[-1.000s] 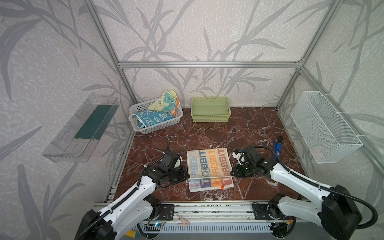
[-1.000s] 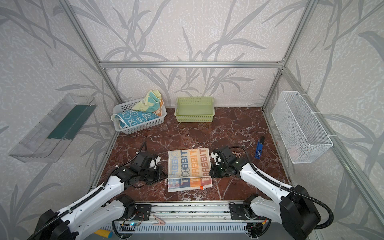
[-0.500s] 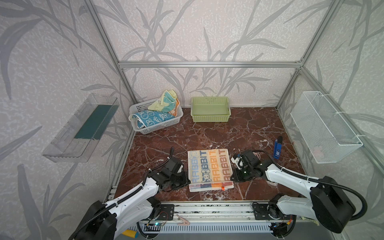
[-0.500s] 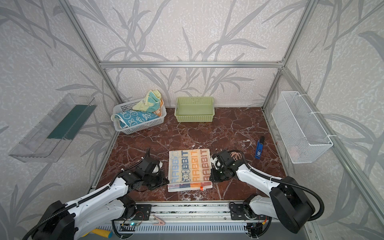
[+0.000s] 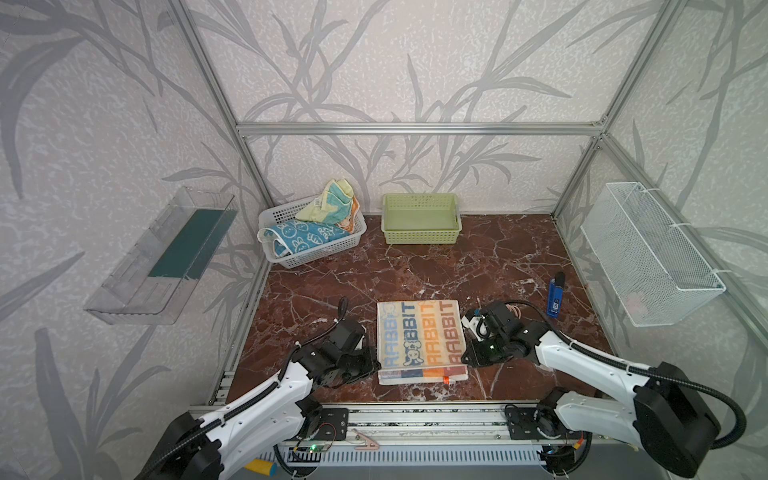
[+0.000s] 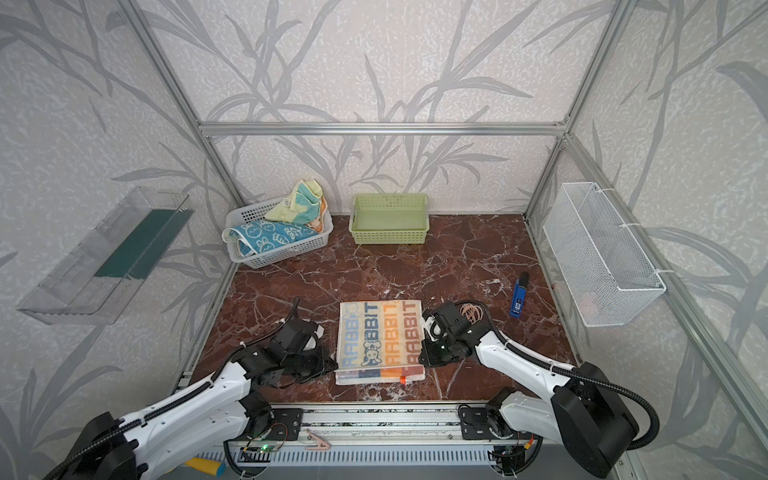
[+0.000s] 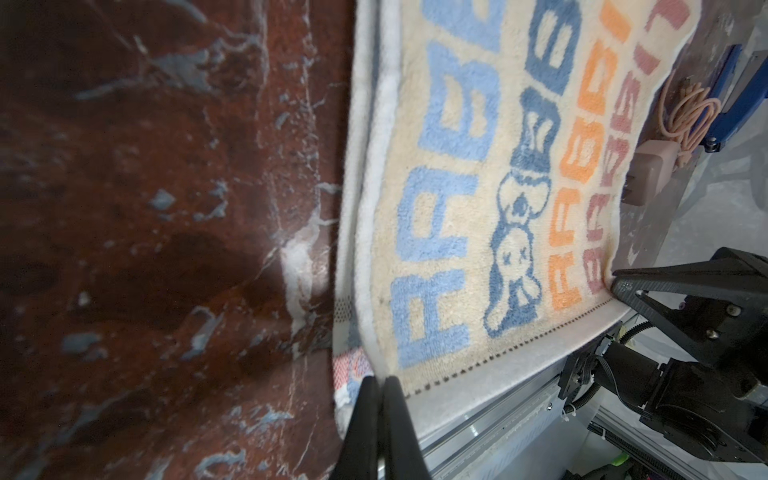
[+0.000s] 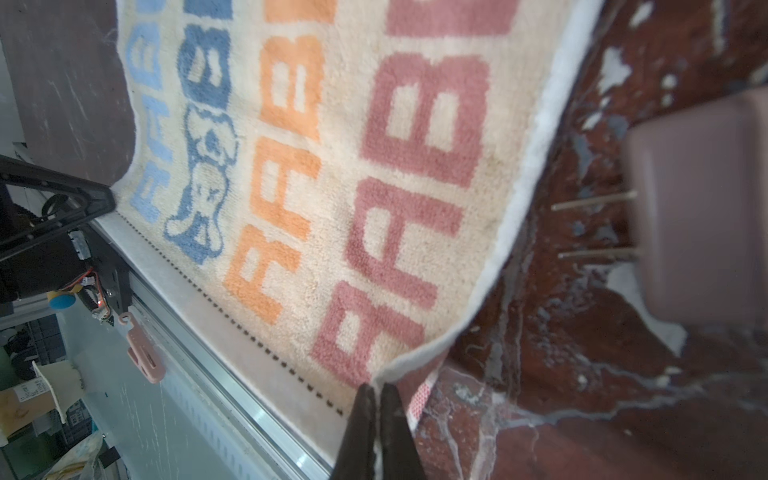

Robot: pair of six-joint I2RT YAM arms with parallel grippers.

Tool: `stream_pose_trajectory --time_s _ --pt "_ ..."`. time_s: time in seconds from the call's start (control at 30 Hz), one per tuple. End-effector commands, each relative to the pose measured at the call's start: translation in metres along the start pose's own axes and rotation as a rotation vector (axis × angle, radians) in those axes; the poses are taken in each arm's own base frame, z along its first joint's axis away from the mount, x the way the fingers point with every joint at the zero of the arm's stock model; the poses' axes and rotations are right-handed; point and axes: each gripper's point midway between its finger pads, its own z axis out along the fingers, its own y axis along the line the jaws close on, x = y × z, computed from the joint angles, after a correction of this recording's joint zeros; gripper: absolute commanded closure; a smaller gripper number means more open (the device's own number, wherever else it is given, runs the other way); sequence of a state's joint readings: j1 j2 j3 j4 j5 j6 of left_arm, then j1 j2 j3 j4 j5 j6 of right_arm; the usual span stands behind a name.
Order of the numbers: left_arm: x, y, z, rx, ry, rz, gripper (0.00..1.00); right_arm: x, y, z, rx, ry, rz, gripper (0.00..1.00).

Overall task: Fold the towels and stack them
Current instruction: 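Lower the folded edge onto the near edge and open both grippers, then press the folded towel flat with both grippers, then raise them away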

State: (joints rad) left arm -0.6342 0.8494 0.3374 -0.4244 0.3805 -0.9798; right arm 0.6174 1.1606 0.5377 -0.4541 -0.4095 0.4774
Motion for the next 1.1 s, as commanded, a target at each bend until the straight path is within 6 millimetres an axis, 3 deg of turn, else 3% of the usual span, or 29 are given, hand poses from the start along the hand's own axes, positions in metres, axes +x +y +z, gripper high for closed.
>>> stream_pose_trajectory --time_s 0.0,0.23,0.53,0.57,0.67,0.77,0.83,0.93,1.07 --pt "0.001 0.043 -0.012 -0.203 -0.04 -0.055 1.0 0.019 -0.026 -0.014 0.155 0.059 0.032 1.0" --pt "0.014 0.049 -0.005 -0.22 -0.003 -0.066 1.0 0.031 -0.023 -0.021 0.161 0.073 0.066 1.0" --pt "0.032 0.068 0.009 -0.258 0.028 -0.082 1.0 0.063 -0.04 -0.001 0.208 0.148 0.136 1.0" --pt "0.032 0.07 0.01 -0.261 0.031 -0.086 1.0 0.064 -0.041 0.0 0.211 0.155 0.137 0.96" --pt "0.034 0.069 0.007 -0.272 0.043 -0.084 0.74 0.065 -0.037 -0.002 0.204 0.165 0.127 0.71" --pt "0.029 0.062 -0.005 -0.284 0.028 -0.057 0.58 0.055 -0.029 -0.017 0.2 0.124 0.107 0.53" --pt "0.023 0.058 -0.013 -0.286 -0.003 -0.043 0.55 0.047 -0.024 -0.026 0.199 0.08 0.098 0.47" --pt "0.011 0.046 -0.015 -0.253 -0.06 -0.029 0.58 0.034 -0.021 -0.032 0.209 0.026 0.074 0.46" --pt "-0.004 0.02 -0.012 -0.243 -0.063 0.038 0.65 0.02 -0.018 -0.026 0.225 0.028 0.041 0.46"
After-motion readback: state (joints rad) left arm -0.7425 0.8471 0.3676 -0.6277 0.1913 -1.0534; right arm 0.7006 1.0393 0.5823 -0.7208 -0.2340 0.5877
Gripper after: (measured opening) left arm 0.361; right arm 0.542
